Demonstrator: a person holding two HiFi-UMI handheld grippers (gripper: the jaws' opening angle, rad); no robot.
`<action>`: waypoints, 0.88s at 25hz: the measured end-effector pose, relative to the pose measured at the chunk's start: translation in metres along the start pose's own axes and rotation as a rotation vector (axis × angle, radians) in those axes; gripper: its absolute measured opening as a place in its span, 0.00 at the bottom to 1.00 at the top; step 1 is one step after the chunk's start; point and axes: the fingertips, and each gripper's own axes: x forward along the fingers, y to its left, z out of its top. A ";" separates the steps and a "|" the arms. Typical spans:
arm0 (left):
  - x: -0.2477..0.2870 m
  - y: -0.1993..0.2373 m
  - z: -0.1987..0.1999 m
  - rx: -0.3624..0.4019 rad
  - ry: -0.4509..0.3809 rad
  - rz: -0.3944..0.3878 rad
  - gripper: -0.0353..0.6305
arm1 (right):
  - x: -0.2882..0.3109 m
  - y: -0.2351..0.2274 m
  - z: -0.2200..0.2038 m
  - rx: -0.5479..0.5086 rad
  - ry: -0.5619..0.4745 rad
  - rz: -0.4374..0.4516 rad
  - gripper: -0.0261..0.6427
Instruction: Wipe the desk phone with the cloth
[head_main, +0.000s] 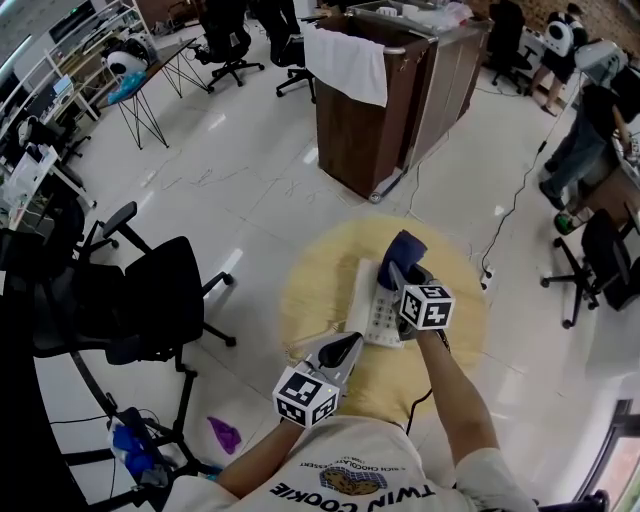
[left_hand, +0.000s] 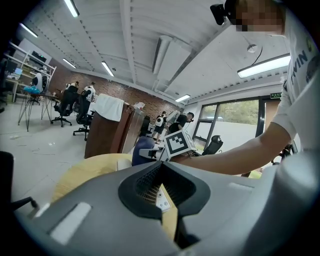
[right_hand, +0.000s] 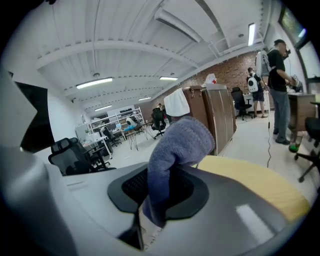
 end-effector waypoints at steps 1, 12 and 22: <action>0.000 0.001 0.000 0.000 0.000 0.003 0.04 | 0.001 0.000 -0.002 0.010 0.009 0.002 0.15; 0.000 -0.004 -0.001 0.015 0.003 -0.036 0.04 | -0.018 0.014 -0.031 0.000 0.063 0.024 0.15; 0.003 -0.007 -0.003 0.021 -0.001 -0.056 0.04 | -0.042 0.032 -0.057 -0.011 0.098 0.047 0.15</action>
